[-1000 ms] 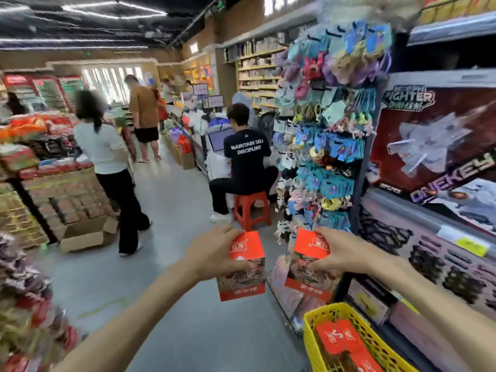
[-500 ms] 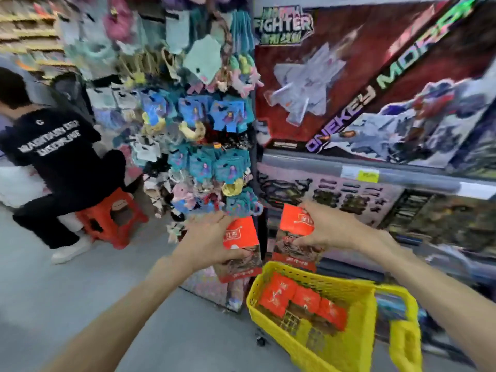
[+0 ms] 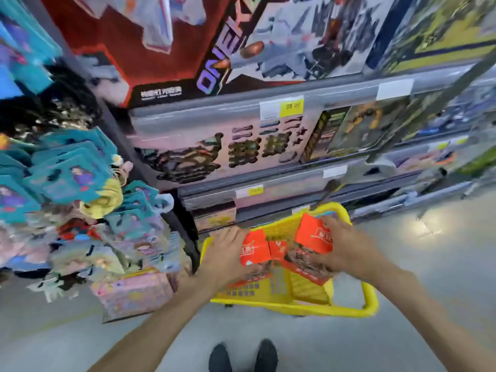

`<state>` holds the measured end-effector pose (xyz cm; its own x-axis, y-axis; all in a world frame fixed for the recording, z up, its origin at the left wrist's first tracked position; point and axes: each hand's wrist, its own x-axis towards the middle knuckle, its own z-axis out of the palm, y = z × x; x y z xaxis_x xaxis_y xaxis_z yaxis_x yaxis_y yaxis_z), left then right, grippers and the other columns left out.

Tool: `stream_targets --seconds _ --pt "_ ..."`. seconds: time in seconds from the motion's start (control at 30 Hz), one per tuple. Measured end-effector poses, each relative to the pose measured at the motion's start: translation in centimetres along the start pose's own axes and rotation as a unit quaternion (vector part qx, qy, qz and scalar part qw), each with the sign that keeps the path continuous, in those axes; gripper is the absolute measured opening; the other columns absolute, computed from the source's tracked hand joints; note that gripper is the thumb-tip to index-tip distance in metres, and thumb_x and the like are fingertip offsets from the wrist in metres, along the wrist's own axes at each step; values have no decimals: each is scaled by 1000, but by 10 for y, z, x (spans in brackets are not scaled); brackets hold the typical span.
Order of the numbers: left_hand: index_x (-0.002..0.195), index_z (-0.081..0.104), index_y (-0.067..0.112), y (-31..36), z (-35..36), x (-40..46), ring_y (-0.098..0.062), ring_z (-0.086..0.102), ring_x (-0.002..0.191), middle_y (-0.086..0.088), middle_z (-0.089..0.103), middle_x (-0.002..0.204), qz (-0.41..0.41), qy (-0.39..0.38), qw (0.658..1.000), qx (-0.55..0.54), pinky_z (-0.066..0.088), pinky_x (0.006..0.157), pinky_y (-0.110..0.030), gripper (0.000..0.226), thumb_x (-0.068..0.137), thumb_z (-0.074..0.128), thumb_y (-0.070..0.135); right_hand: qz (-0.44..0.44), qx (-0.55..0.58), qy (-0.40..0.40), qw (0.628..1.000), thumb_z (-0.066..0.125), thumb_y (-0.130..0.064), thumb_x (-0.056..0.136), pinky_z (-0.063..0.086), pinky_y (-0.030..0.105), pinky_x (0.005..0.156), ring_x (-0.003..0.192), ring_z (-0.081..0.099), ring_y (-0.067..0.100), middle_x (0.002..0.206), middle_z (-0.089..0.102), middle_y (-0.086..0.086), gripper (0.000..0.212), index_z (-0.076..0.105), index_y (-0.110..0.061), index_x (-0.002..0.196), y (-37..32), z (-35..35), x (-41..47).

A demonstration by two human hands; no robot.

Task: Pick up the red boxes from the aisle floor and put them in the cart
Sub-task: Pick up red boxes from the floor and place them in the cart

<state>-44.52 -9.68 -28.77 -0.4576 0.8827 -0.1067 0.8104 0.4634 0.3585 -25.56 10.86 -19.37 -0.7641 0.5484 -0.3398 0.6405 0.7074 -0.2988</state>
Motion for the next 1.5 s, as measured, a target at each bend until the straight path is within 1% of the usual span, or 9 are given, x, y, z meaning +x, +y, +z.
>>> stream_targets --seconds 0.23,0.4,0.53,0.63,0.77,0.87,1.07,1.27,1.5 --pt "139 41 21 -15 142 60 -23 43 124 2 48 130 49 -59 997 -6 40 106 -43 109 61 39 96 28 12 74 997 65 -84 60 49 37 79 103 61 24 115 62 -4 94 48 -25 131 45 76 20" --pt "139 46 17 -35 225 81 -24 40 121 -1 53 130 57 -71 995 39 45 101 -46 99 69 46 87 29 22 76 996 51 -93 60 52 39 84 103 59 20 116 60 -7 96 44 -30 133 70 128 42" --pt "144 39 14 -55 272 91 -28 41 127 -5 46 139 43 -120 990 65 38 105 -45 94 73 63 70 24 15 54 998 55 -85 59 52 44 86 106 59 22 118 60 -4 97 44 -26 135 81 163 59" --pt "144 38 15 -66 298 90 -27 41 127 -4 45 138 28 -137 987 83 36 105 -43 92 73 68 65 17 -36 58 998 60 -81 59 54 42 80 97 64 27 111 65 2 96 49 -19 131 86 189 72" --pt "141 37 16 -69 320 89 -29 38 125 -8 42 134 -12 -156 982 108 33 106 -44 91 70 75 59 -4 -79 49 996 63 -78 58 52 46 88 102 64 31 115 65 6 98 51 -15 132 99 223 94" --pt "138 34 15 -64 324 89 -29 37 119 -10 40 129 -34 -167 974 149 32 104 -44 89 70 76 55 -37 -97 27 994 77 -66 57 47 45 98 108 60 29 119 62 3 97 46 -17 136 105 240 109" --pt "140 35 10 -63 329 80 -31 40 116 -12 41 127 -46 -162 977 133 34 103 -45 91 70 80 47 -82 -129 -12 988 86 -49 54 49 43 92 101 61 28 111 62 3 87 50 -16 127 110 286 144" --pt "143 36 10 -76 337 71 -34 40 119 -17 41 133 -33 -142 980 136 37 103 -48 88 76 77 49 -82 -157 -56 983 91 -34 46 50 45 93 103 60 29 112 61 5 91 53 -15 126 121 354 172" --pt "148 30 10 -81 345 65 -35 39 122 -17 39 134 -28 -128 981 141 38 104 -49 91 79 75 49 -91 -186 -45 977 84 -20 64 46 45 98 112 49 29 124 50 8 82 45 -15 136 129 390 189"
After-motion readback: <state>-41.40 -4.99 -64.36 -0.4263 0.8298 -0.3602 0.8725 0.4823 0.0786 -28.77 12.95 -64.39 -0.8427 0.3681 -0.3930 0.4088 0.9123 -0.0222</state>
